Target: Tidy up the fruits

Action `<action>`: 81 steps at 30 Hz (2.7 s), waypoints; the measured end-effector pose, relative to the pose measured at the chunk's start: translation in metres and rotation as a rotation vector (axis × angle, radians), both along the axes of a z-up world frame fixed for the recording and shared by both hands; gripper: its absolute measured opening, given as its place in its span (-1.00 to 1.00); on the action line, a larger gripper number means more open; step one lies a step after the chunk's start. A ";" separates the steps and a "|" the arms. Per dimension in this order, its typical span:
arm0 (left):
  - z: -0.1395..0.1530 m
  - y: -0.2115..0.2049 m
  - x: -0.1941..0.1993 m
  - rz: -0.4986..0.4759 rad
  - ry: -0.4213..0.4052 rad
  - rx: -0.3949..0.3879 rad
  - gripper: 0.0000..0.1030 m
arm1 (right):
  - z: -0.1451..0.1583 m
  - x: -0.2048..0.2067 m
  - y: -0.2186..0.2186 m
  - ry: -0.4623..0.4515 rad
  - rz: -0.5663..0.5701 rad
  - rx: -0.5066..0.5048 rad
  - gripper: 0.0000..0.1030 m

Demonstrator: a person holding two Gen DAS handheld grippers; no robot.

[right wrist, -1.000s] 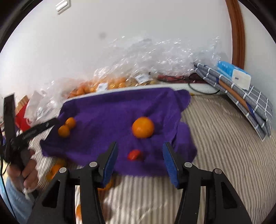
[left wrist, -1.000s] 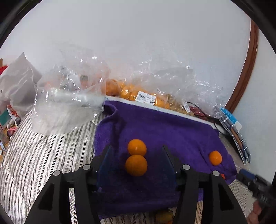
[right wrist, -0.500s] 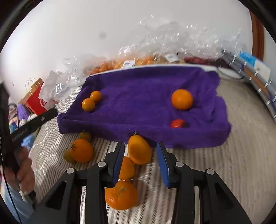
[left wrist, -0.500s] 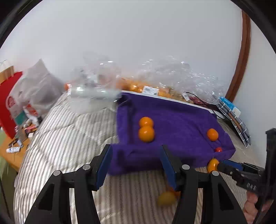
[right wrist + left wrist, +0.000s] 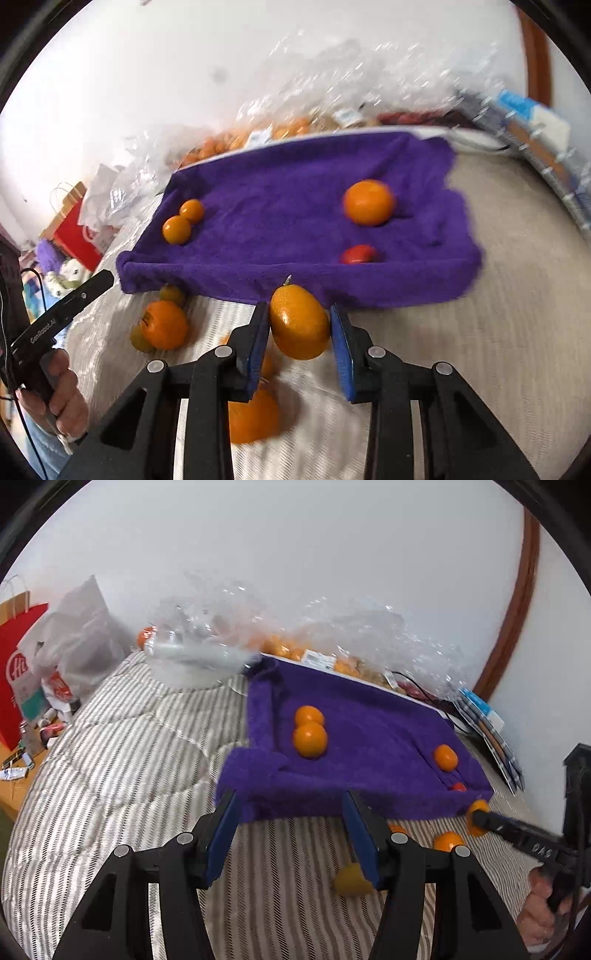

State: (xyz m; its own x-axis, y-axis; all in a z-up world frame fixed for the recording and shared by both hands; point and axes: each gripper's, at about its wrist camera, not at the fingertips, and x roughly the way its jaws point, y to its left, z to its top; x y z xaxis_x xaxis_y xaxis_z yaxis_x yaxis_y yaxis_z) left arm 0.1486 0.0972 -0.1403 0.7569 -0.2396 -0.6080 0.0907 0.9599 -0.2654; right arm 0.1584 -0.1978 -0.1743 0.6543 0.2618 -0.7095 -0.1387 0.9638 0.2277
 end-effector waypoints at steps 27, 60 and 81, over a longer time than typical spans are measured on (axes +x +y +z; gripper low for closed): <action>-0.027 -0.045 -0.010 -0.288 0.129 0.021 -0.48 | -0.024 -0.050 -0.048 -0.017 -0.122 -0.167 -0.40; -0.006 -0.002 -0.014 -0.108 -0.016 -0.094 -0.48 | -0.019 -0.060 -0.060 -0.059 -0.145 -0.123 -0.37; 0.027 -0.001 -0.024 -0.064 -0.082 -0.069 -0.48 | -0.002 -0.058 -0.055 -0.073 -0.141 -0.137 -0.38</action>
